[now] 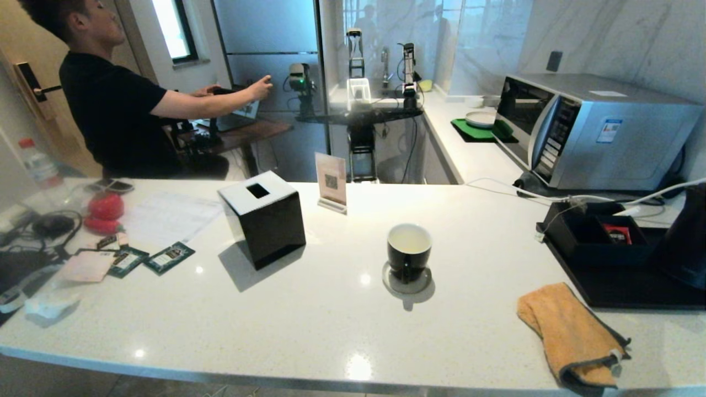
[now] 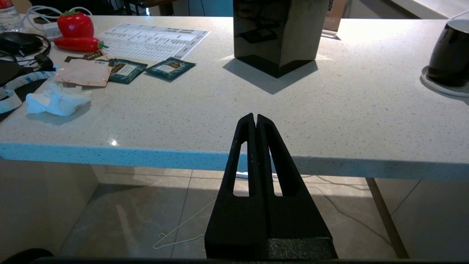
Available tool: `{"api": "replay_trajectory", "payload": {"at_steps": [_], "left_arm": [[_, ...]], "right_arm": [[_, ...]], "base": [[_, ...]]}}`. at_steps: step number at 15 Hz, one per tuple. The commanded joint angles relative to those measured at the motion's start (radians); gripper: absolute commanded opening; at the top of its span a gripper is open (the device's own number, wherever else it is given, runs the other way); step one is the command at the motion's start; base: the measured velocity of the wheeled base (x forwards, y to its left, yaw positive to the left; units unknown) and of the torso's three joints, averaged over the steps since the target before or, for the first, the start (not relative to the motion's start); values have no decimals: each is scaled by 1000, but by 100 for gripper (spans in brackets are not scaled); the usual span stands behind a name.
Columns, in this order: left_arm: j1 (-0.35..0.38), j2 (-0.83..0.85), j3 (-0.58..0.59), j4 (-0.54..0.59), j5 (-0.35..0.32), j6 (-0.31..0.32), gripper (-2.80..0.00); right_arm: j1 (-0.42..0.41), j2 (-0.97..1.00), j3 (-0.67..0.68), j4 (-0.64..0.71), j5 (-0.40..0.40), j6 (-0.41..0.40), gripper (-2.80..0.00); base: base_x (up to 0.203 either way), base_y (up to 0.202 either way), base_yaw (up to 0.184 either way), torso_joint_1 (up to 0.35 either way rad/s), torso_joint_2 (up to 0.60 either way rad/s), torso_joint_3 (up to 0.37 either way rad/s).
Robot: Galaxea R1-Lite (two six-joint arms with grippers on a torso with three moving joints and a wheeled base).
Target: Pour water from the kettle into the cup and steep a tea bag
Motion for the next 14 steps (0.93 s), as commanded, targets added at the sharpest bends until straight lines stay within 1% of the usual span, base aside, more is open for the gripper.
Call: {"api": "replay_trajectory", "payload": {"at_steps": [1,9,10,14], "left_arm": [[0,0,0,0,1,-1,-280],[0,0,0,0,1,0,-280],[0,0,0,-1,1,-1,-280],[0,0,0,0,1,-1,-280]], "right_arm": [[1,16,4,-7,-1,-6,-280],[2,24,5,-4,-1,-6,-280],[2,22,6,-4,-1,-6,0],[8,19,6,-4,-1,-5,0]], "base": [[0,0,0,0,0,0],[0,0,0,0,0,0],[0,0,0,0,0,0],[0,0,0,0,0,0]]}}
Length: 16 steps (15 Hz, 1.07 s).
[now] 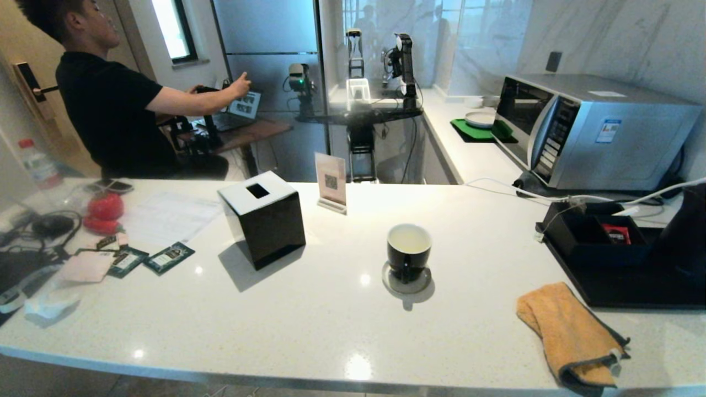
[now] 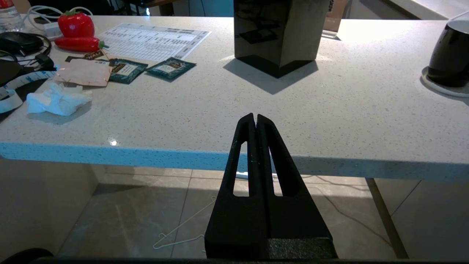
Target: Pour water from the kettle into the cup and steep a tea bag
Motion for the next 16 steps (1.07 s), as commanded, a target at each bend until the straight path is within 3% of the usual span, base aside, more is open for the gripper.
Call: {"api": "replay_trajectory", "payload": {"at_steps": [1,16], "left_arm": [[0,0,0,0,0,0,-280],[0,0,0,0,0,0,-280]], "right_arm": [[3,1,2,-3,-1,-1,0],[2,-192,264,-5,-1,-8,0]], "base": [[0,0,0,0,0,0],[0,0,0,0,0,0]]}}
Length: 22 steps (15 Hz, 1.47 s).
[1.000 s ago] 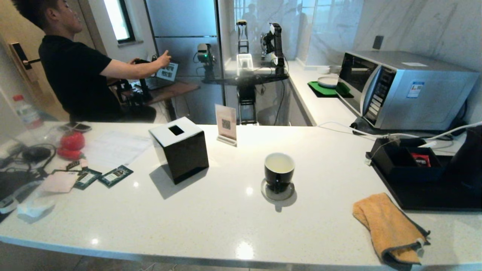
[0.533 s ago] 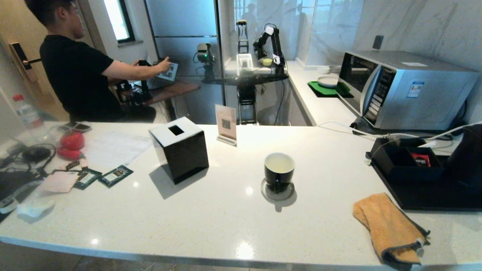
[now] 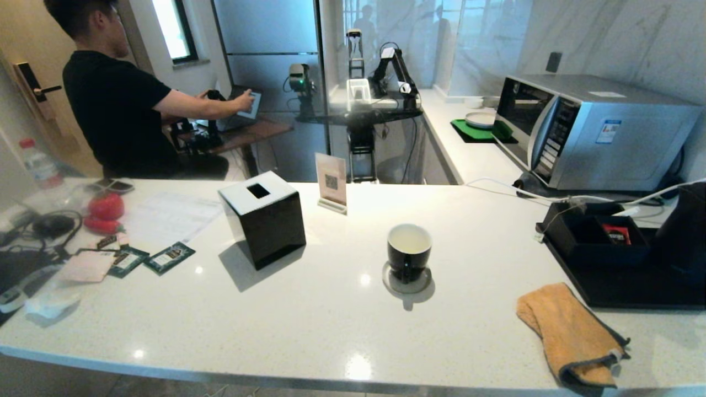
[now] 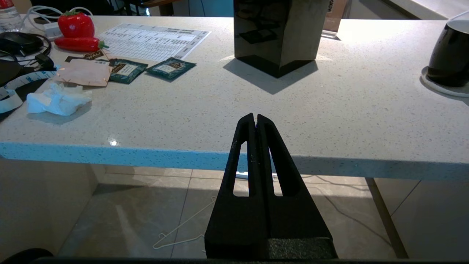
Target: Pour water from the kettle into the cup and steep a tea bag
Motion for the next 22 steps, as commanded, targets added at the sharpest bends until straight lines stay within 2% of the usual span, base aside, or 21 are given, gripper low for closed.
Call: {"api": "replay_trajectory", "payload": {"at_steps": [1,7,8,15,17,22], "left_arm": [[0,0,0,0,1,-1,-280],[0,0,0,-2,1,0,-280],[0,0,0,0,1,0,-280],[0,0,0,-2,1,0,-280],[0,0,0,0,1,0,-280],[0,1,0,0,1,0,-280]], "right_arm": [[-2,-68,70,-5,-2,-9,0],[-1,-229,275,-33,4,-28,0],[-1,-256,307,-33,10,-35,-280],[5,-418,459,-21,82,-62,-280],[10,-453,483,-18,104,-91,-280],[83,-524,500,7,124,-98,-280]], "base": [[0,0,0,0,0,0],[0,0,0,0,0,0],[0,0,0,0,0,0],[0,0,0,0,0,0],[0,0,0,0,0,0],[0,0,0,0,0,0]]}}
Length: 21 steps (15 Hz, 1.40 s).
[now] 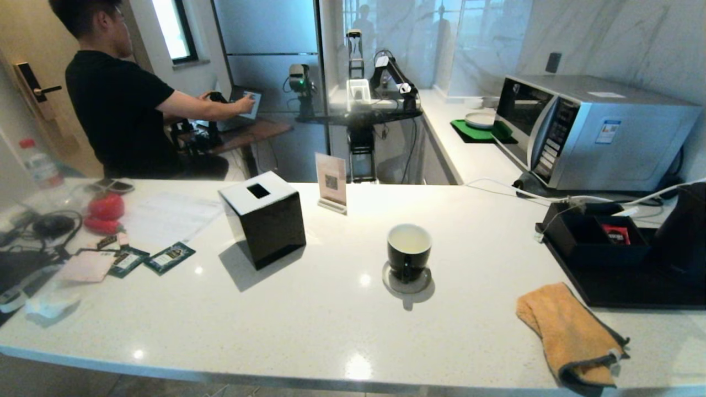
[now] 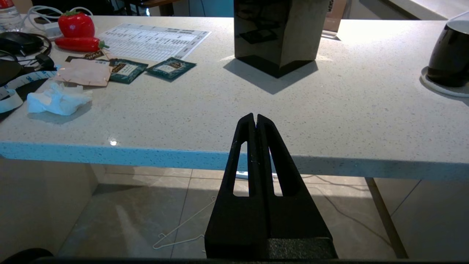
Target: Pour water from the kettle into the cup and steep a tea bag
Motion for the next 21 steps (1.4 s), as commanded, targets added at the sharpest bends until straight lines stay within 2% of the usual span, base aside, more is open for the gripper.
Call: {"api": "replay_trajectory", "payload": {"at_steps": [1,5,11,15,17,21], "left_arm": [[0,0,0,0,0,0,-280],[0,0,0,0,0,-1,-280],[0,0,0,-1,0,0,-280],[0,0,0,0,0,1,-280],[0,0,0,0,0,-1,-280],[0,0,0,0,0,1,-280]], "right_arm": [[39,-44,11,1,-1,-2,-280],[123,-97,50,27,-2,-3,-280],[339,-193,149,30,-10,-3,-280],[467,-223,184,29,-42,-4,-280],[499,-214,174,20,-57,-3,-280],[501,-159,87,26,-57,1,-280]], "base": [[0,0,0,0,0,0],[0,0,0,0,0,0],[0,0,0,0,0,0],[0,0,0,0,0,0],[0,0,0,0,0,0],[0,0,0,0,0,0]]}}
